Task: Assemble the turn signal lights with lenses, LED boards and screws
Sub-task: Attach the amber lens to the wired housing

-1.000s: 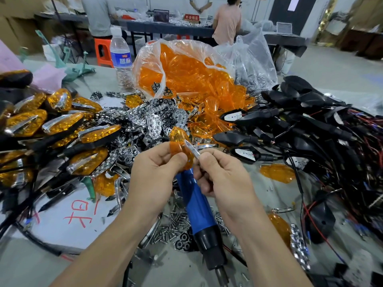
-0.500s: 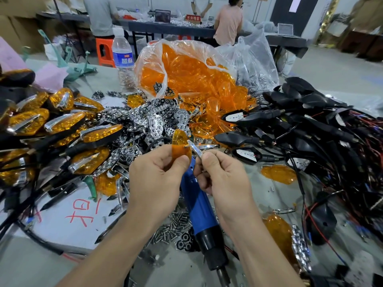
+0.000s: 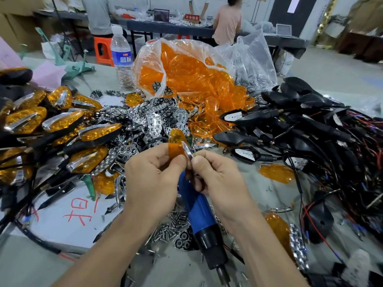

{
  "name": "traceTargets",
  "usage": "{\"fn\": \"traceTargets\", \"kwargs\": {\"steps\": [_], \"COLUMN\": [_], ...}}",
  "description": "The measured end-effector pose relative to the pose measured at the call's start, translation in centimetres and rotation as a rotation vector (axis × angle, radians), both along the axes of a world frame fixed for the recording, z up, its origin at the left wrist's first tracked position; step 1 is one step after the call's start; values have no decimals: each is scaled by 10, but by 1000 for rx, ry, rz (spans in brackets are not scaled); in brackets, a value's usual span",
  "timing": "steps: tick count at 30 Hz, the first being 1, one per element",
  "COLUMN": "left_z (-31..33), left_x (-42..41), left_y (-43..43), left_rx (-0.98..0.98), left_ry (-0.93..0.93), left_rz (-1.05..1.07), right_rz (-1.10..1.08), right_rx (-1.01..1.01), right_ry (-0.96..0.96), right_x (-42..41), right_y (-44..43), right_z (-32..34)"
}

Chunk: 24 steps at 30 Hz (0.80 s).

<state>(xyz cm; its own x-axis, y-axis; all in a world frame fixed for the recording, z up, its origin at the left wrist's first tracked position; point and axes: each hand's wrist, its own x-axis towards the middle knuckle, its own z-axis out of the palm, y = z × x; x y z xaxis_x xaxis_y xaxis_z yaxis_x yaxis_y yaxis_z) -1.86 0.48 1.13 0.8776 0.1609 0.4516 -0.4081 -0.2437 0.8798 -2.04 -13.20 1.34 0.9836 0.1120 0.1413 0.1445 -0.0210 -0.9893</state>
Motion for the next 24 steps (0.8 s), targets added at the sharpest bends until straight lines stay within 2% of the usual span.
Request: {"fn": "traceTargets", "kwargs": {"steps": [6,10,12,17,24], "left_z": [5,6,7,13,13], "left_x": [5,6,6,5,4], "left_y": [-1,-1,1,4,-1], "left_rx": [-214,-265,-316,-621,-715], "left_ry": [104,90,87,251,324], "left_rz": [-69,-46,-58,-241,-286], "right_rz": [-72,-151,-175,-42,-66], "right_rx": [-86,37,36,91,98], "right_ry": [-91,-28,-11,19,-79], "right_x": [-4,-8,-8,-7,-5], "right_y": [3,7,5,2,8], "right_z": [2,-1,-1,4,1]}}
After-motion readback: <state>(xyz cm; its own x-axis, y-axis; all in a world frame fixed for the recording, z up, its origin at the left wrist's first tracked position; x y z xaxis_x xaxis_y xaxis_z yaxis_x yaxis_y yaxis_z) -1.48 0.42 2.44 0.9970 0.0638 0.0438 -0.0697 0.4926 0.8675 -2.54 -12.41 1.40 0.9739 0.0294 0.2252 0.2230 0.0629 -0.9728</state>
